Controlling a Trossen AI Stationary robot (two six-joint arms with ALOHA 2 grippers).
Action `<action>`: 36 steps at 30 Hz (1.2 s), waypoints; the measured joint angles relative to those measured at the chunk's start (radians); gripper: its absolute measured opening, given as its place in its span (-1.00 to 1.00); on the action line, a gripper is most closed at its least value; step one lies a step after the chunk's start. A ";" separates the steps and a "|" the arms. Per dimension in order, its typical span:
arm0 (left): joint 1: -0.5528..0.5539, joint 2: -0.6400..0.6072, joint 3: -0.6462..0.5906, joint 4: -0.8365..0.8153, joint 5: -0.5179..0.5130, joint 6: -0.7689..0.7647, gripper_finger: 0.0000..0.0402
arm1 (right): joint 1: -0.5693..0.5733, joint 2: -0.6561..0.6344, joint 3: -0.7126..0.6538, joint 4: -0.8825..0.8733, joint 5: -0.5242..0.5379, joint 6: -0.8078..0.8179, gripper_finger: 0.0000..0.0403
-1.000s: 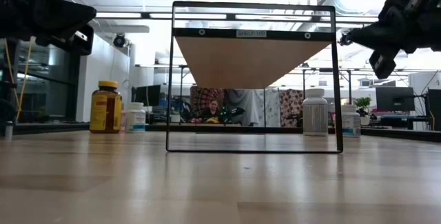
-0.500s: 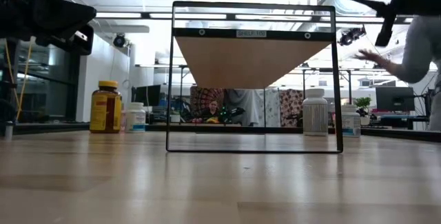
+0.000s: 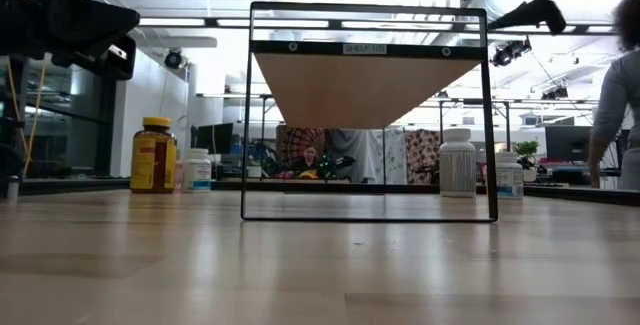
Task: Pick and place medicine bottles onto shelf by color
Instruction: Put the white purple pill bottle on the shelf
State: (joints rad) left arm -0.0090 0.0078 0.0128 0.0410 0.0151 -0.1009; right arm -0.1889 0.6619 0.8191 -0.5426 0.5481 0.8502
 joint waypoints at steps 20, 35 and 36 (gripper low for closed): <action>0.000 0.000 0.000 0.000 0.000 0.000 -1.00 | -0.545 0.838 0.478 -0.471 -0.303 -0.276 0.89; 0.000 0.000 0.000 0.000 0.000 0.000 -1.00 | -0.650 0.889 0.456 -0.456 -0.385 -0.273 0.87; 0.000 0.000 0.000 0.000 0.000 0.000 -1.00 | -0.654 0.892 0.456 -0.459 -0.391 -0.272 0.87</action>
State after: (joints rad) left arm -0.0090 0.0082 0.0128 0.0414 0.0147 -0.1009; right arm -0.8431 1.5536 1.2751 -1.0011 0.1569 0.5781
